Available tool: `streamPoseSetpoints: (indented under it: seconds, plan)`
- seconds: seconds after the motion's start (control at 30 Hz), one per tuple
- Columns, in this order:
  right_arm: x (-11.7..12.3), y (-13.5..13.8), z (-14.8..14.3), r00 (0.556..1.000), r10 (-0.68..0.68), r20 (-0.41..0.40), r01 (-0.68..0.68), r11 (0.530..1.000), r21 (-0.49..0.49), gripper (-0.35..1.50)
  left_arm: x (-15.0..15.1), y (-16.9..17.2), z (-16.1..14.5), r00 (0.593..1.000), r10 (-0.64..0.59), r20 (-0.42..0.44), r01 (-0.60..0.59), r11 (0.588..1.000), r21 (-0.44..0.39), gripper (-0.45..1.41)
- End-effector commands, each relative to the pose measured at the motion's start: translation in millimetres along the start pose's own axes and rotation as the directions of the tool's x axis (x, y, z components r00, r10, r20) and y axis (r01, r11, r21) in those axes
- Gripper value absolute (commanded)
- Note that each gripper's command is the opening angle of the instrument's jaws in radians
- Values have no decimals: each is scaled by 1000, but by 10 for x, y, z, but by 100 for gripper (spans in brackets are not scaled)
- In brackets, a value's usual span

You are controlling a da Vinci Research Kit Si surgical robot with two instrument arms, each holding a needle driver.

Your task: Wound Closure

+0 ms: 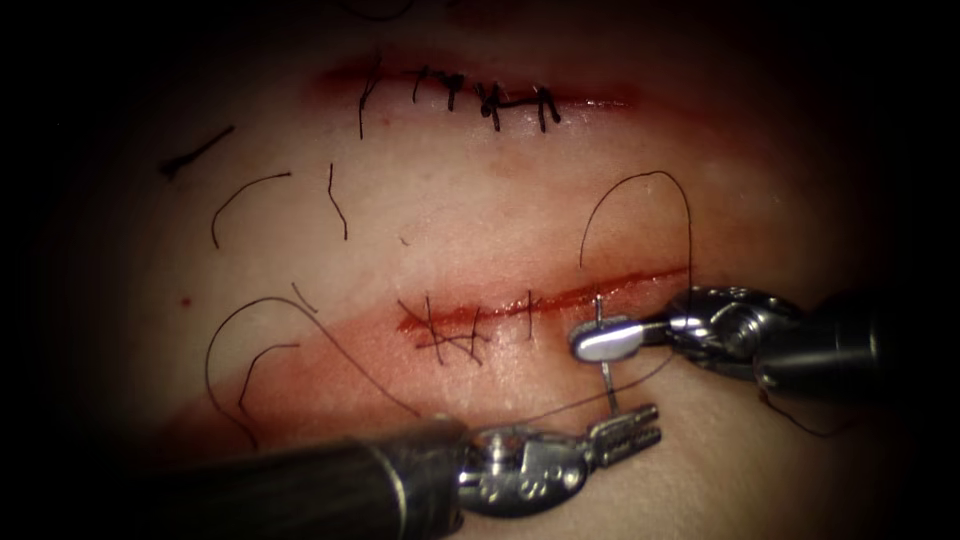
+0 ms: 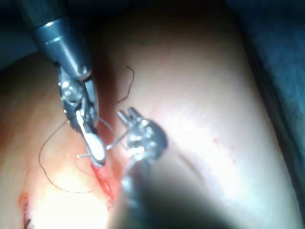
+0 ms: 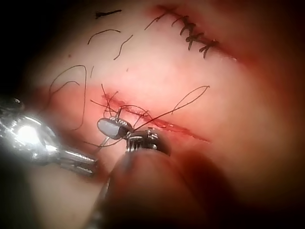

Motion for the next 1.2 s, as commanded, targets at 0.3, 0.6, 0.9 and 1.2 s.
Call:
streamPoseSetpoints:
  seconds: [0.3, 0.6, 0.9, 1.2]
  plan:
    - [9, 40, 0, 952, -294, -87, 292, 956, -37, -35, 34, 13, -20, 991, -131, -13, 128, 983, -133, 47]
    - [21, 63, 0, 817, -572, -66, 559, 816, -146, -35, 48, -56, -90, 982, -184, -38, 177, 974, -144, -1]
    - [38, 83, -3, 715, -696, -67, 670, 710, -219, -35, -9, -119, -37, 980, -200, 1, 200, 977, -71, -45]
    - [49, 83, -6, 625, -779, -53, 745, 615, -257, -35, -109, -122, 16, 982, -141, 129, 145, 989, -25, -45]
